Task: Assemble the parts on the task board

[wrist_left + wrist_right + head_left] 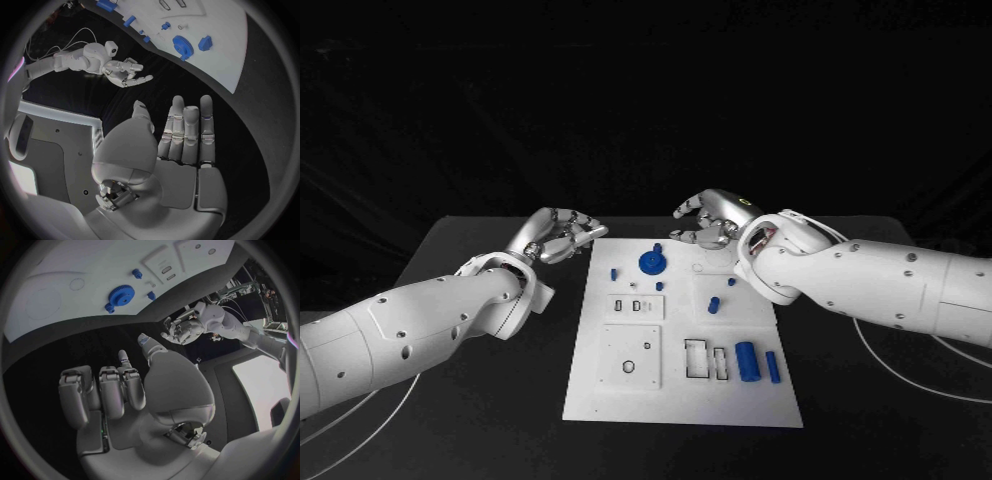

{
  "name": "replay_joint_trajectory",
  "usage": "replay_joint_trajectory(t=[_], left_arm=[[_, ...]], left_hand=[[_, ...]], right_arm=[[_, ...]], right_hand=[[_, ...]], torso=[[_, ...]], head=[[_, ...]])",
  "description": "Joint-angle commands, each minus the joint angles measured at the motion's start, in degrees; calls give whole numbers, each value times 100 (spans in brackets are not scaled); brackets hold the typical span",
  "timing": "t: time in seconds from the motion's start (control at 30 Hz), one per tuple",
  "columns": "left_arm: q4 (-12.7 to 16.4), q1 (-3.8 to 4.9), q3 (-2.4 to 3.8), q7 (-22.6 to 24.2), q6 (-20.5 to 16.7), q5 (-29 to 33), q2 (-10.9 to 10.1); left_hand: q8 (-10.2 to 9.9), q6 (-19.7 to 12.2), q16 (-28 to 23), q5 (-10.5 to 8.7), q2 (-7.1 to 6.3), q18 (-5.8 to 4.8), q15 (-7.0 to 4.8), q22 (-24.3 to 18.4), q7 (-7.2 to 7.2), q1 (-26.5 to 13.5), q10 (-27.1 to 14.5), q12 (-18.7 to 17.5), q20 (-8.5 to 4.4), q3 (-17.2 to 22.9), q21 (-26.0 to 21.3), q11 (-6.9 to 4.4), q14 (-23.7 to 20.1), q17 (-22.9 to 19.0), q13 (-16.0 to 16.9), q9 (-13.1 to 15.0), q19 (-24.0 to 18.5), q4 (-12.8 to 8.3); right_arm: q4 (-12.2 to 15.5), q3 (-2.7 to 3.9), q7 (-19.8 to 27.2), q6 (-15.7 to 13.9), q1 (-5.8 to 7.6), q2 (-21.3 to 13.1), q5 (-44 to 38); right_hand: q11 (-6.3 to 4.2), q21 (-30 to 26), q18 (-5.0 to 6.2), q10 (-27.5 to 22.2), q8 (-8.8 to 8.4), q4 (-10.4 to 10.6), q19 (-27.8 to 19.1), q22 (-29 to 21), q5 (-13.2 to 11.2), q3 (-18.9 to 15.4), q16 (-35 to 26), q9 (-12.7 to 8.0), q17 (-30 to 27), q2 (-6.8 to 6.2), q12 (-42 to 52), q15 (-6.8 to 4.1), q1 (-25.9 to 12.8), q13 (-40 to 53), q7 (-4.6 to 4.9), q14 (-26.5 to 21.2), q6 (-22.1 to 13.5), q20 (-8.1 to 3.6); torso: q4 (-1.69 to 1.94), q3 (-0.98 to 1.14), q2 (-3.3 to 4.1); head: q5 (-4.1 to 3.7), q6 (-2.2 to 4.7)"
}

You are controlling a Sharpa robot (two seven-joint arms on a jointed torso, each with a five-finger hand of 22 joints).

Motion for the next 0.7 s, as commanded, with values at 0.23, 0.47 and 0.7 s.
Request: replay_joint_trajectory(t=[0.23,0.47,0.7], left_arm=[[-132,-44,2,77,112,-12,125],[-189,-84,2,89,138,-33,152],[-209,-100,2,97,145,-37,165]], left_hand=[[-31,27,-12,22,46,44,0,-7,-3,32,27,-40,-8,-42,-25,-1,53,-3,-8,8,38,-7],[-33,26,-12,23,49,44,0,-7,-3,34,27,-41,-8,-42,-27,-1,54,-3,-9,8,39,-7],[-33,26,-12,23,49,44,0,-7,-3,34,27,-41,-8,-42,-27,-1,54,-3,-9,8,39,-7]], right_arm=[[528,-30,372,35,121,-906,971],[445,-84,701,243,90,-1252,1204],[265,-112,903,504,-53,-1448,1261]], right_hand=[[-23,26,-38,595,-87,-120,600,1506,-33,-1,23,-34,1509,4,16,27,202,1507,-45,608,-165,42],[-141,26,-38,595,-54,-61,600,1506,-189,-153,23,-29,1509,-65,16,-70,153,1507,-181,608,-102,-40],[-235,26,-38,595,-38,13,600,1506,-349,-242,23,-30,1509,-56,16,-160,171,1507,-293,608,-1,-126]], torso=[[-67,23,-55],[-90,27,-89],[-89,25,-87]], head=[[-105,70],[-275,91],[-433,124]])
